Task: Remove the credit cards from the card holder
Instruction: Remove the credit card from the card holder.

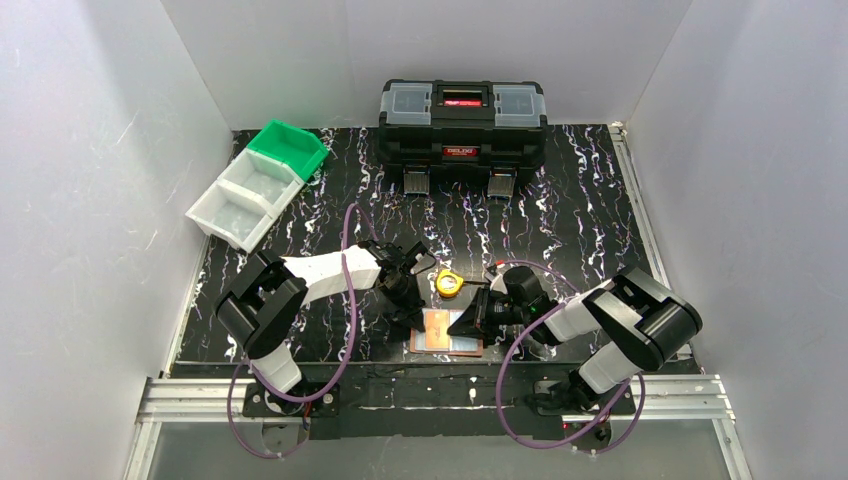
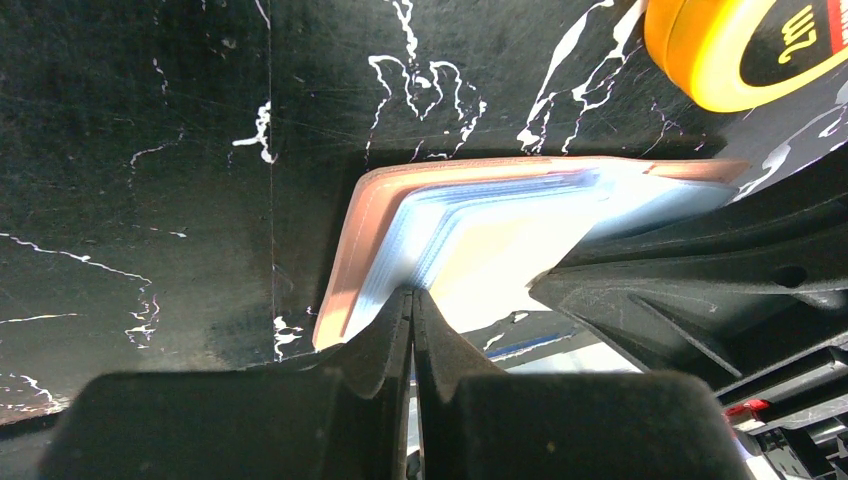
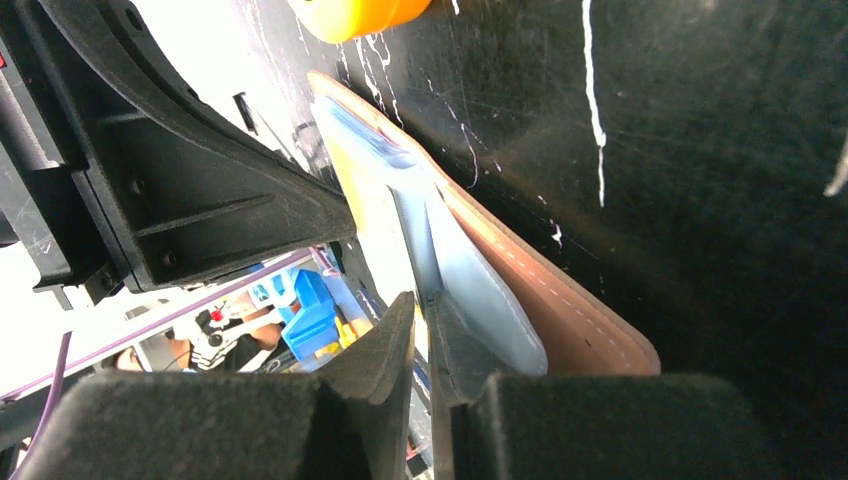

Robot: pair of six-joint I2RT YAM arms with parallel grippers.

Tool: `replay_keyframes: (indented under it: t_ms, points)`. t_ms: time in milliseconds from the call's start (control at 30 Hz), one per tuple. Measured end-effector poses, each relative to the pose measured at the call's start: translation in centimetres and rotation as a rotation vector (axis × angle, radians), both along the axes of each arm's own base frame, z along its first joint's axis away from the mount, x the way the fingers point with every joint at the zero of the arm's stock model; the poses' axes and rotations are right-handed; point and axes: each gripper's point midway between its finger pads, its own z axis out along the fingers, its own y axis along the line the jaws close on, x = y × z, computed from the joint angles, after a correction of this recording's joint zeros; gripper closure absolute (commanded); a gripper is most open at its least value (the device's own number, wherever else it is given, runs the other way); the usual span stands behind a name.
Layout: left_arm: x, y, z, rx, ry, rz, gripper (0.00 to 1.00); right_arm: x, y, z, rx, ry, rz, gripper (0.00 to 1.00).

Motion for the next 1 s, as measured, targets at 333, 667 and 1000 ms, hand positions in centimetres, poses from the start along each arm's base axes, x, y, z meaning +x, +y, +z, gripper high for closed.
replay_keyframes:
  t_ms: [333, 667, 1000]
  points:
    - [-0.02, -0.06, -0.06, -0.002, 0.007, 0.002, 1.0, 0.08, 0.17, -0.16, 0.011, 0.009, -0.002, 0.86]
    - [-0.01, -0.06, -0.08, 0.001, 0.011, 0.005, 1.0, -0.03, 0.08, -0.29, 0.018, 0.012, -0.005, 0.96]
    - [-0.1, 0.09, -0.24, -0.005, 0.032, 0.03, 1.0, 0.46, -0.66, 0.55, -0.006, -0.03, -0.037, 0.97]
